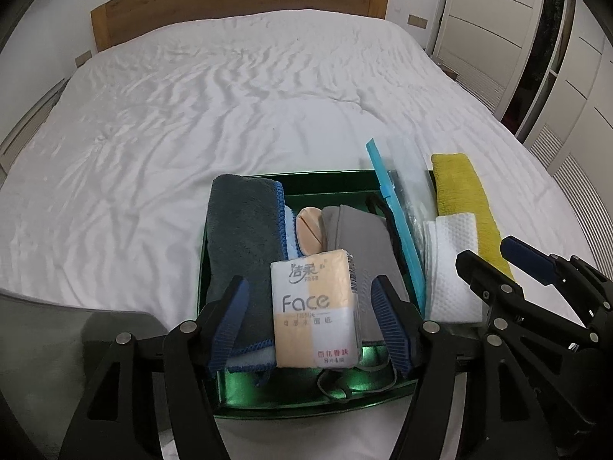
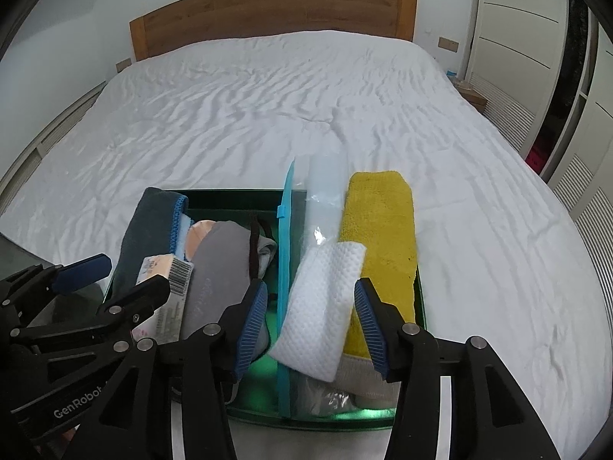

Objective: Organize soft objects
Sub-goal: 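Open both tools to release the items and lift away from the tray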

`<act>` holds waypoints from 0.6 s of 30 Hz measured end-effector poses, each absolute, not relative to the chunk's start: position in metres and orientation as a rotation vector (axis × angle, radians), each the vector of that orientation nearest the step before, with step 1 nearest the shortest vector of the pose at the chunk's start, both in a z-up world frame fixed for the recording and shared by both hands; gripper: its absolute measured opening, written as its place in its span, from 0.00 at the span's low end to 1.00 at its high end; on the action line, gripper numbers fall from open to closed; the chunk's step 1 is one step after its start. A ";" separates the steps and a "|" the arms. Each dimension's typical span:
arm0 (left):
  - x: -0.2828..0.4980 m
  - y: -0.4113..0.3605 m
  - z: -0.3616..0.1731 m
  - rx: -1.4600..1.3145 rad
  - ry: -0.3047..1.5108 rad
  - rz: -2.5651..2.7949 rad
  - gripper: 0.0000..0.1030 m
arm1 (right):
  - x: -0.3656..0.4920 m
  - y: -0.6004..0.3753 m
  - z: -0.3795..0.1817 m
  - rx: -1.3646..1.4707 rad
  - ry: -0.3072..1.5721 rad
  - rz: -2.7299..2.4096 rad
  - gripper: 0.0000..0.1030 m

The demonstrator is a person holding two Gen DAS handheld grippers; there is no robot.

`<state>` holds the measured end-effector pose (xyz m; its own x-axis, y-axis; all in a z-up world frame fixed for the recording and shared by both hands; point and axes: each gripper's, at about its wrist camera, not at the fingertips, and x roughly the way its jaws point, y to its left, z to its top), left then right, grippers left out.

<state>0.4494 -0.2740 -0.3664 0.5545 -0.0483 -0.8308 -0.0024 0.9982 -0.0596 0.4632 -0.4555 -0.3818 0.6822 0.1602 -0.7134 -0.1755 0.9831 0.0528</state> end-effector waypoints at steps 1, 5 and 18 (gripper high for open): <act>0.448 -0.274 -0.366 -0.057 0.981 -0.027 0.58 | 0.461 -0.456 -0.380 -0.019 0.796 0.187 0.47; 0.441 -0.275 -0.359 -0.054 0.963 -0.026 0.58 | 0.452 -0.456 -0.376 -0.017 0.786 0.185 0.47; 0.403 -0.273 -0.338 -0.053 0.935 -0.028 0.63 | 0.404 -0.459 -0.356 -0.023 0.755 0.180 0.52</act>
